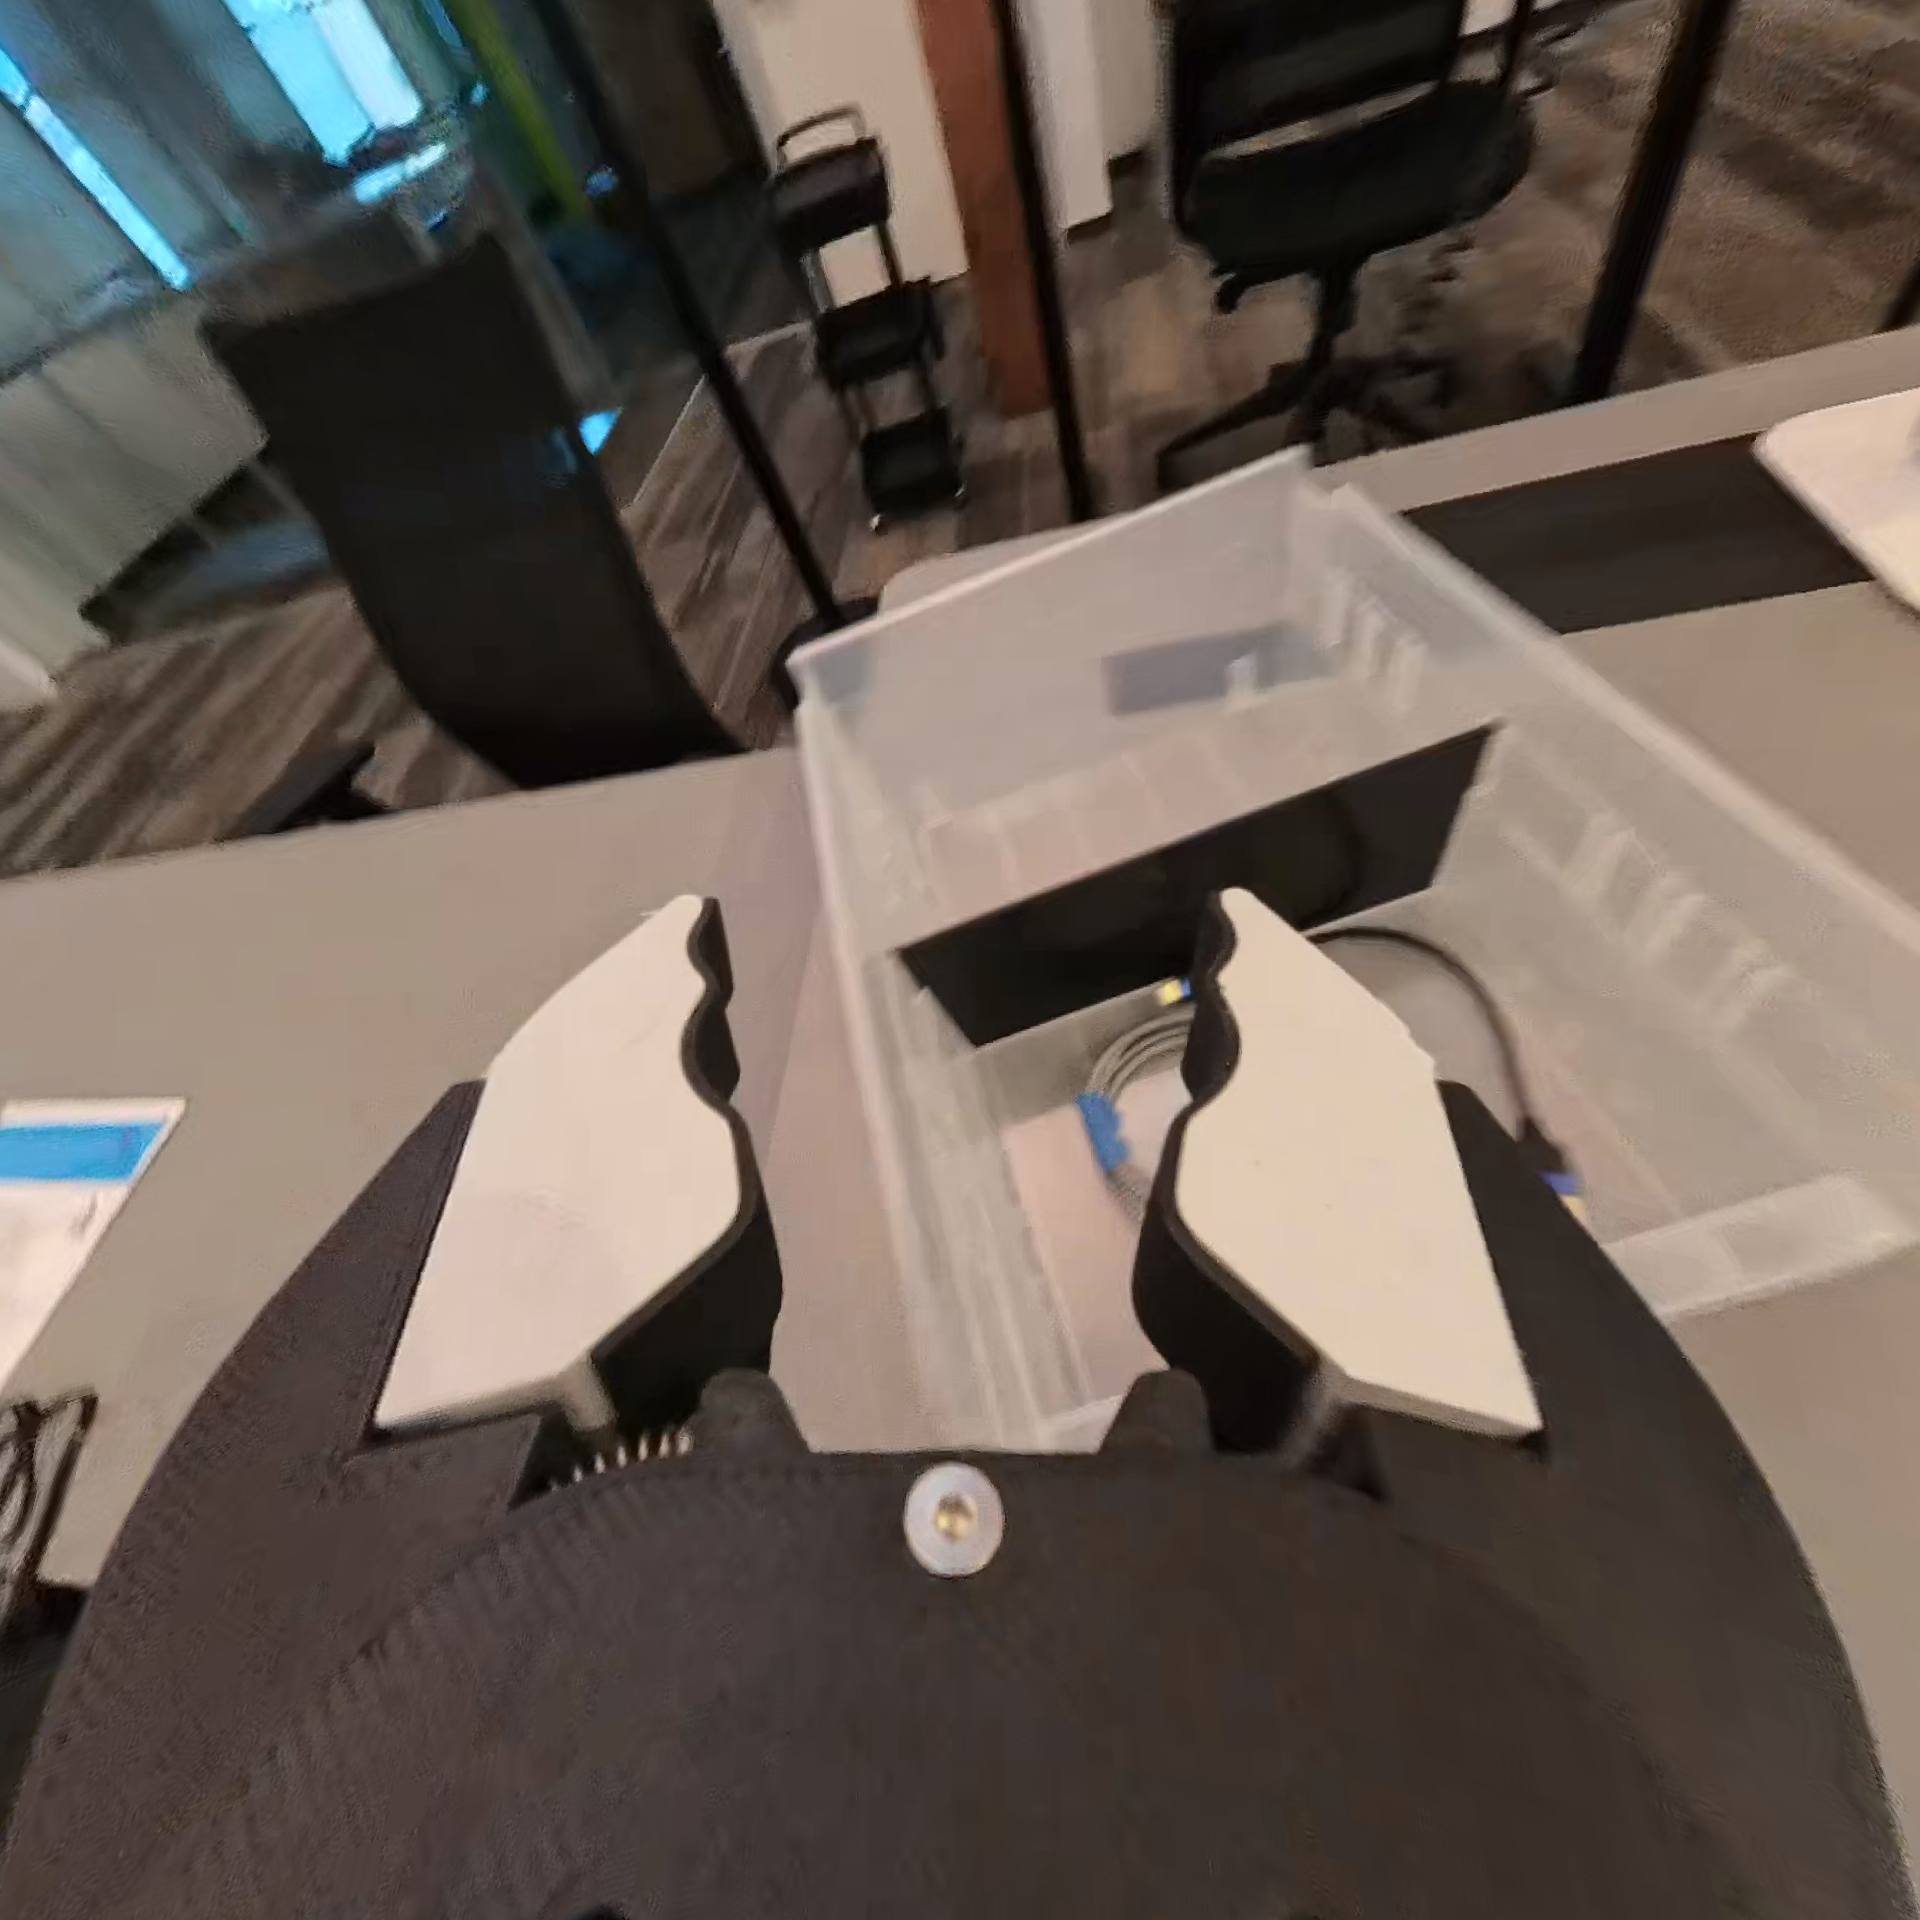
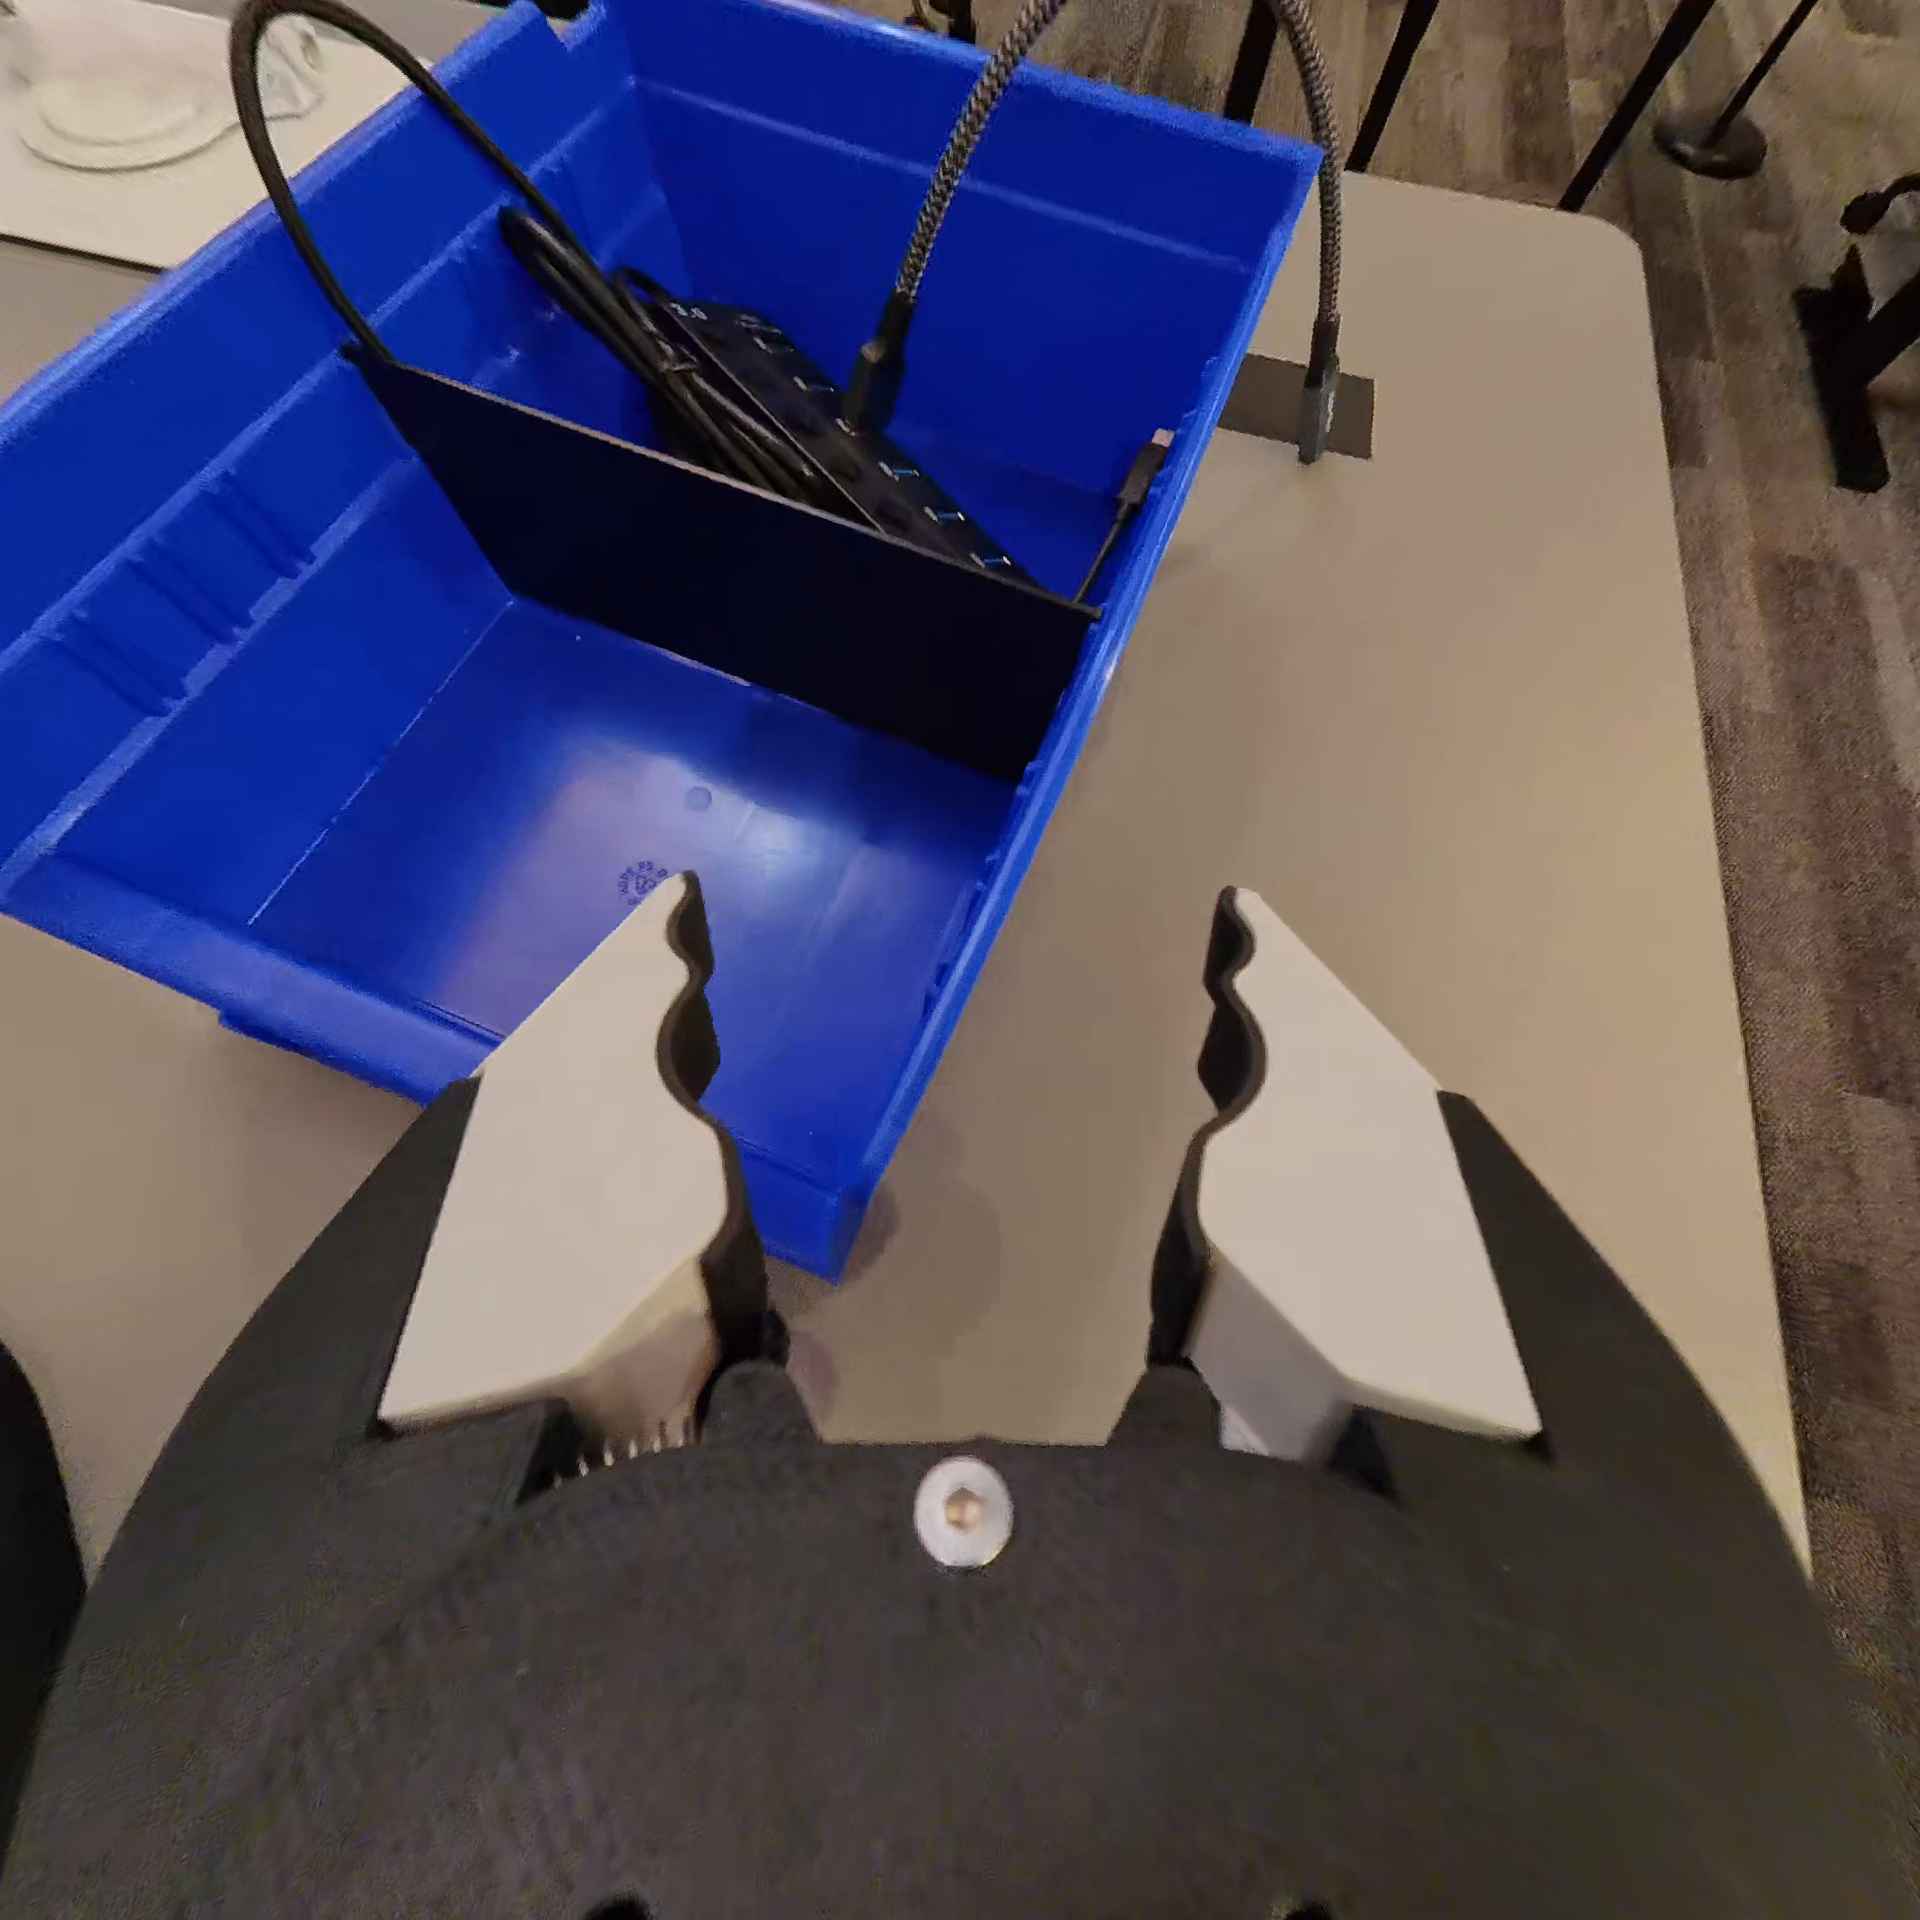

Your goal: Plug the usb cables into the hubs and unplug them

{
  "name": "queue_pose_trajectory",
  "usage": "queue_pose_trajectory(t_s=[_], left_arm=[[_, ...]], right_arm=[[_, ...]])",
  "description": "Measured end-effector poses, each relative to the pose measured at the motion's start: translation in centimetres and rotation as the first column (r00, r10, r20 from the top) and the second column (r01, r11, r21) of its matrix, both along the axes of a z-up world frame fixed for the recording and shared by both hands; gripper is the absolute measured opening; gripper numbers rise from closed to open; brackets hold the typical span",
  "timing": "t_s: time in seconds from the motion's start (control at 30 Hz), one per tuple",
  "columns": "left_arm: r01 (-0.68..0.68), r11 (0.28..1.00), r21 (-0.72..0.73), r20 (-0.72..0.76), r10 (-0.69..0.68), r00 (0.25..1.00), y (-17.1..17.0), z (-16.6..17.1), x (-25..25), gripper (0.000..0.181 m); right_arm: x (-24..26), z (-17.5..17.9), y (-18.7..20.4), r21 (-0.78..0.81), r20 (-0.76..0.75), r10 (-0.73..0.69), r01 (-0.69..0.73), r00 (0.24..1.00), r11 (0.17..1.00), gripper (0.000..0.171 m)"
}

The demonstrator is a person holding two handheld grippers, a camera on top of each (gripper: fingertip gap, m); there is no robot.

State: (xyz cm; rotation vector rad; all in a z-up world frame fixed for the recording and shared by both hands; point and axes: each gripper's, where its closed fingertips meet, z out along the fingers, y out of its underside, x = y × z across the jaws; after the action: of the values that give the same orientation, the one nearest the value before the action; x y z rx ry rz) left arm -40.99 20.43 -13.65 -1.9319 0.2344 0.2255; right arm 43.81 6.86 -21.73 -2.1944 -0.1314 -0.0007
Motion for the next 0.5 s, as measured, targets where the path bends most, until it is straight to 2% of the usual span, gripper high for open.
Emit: queue_pose_trajectory(t_s=[0.07, 0.13, 0.2, 0.27, 0.33, 0.37, 0.4, 0.5], left_arm=[[-0.043, 0.998, -0.050, 0.034, 0.045, 0.998, -0.6, -2.5, -2.3, 0.087], [-0.077, 0.992, -0.096, 0.061, 0.083, 0.995, -0.9, -4.9, -3.9, 0.096], [-0.090, 0.985, -0.150, 0.103, 0.106, 0.989, -1.1, -7.2, -4.6, 0.100], [-0.101, 0.977, -0.188, 0.114, 0.124, 0.986, -1.0, -9.3, -5.4, 0.097], [-0.077, 0.983, -0.167, 0.218, 0.113, 0.969, -0.8, -9.5, -5.3, 0.088], [-0.064, 0.985, -0.162, 0.230, 0.101, 0.968, -0.7, -9.5, -5.2, 0.075], [-0.051, 0.985, -0.164, 0.232, 0.089, 0.969, -0.7, -9.5, -5.0, 0.071], [0.053, 0.975, -0.216, 0.281, 0.010, 0.960, -1.1, -10.3, -3.4, 0.086]], right_arm=[[0.0, -0.8, 0.1, -0.012, 0.001, -0.001, 0.001, 1.000, 1.000, 0.083], [0.0, -1.7, 0.1, -0.034, 0.014, -0.008, 0.009, 1.000, 0.999, 0.082], [0.1, -2.2, 0.3, -0.032, 0.028, -0.016, 0.017, 0.999, 0.999, 0.068], [-0.2, -2.1, 0.7, -0.005, 0.002, -0.017, 0.017, 1.000, 1.000, 0.058], [-0.3, -2.0, 1.0, 0.007, -0.005, -0.016, 0.016, 1.000, 1.000, 0.048], [-0.4, -2.0, 1.1, 0.012, -0.006, -0.014, 0.014, 1.000, 1.000, 0.046], [-0.5, -2.0, 1.2, 0.015, -0.011, -0.009, 0.009, 1.000, 1.000, 0.042], [-0.6, -2.0, 1.5, 0.019, -0.011, -0.013, 0.014, 1.000, 1.000, 0.033]])
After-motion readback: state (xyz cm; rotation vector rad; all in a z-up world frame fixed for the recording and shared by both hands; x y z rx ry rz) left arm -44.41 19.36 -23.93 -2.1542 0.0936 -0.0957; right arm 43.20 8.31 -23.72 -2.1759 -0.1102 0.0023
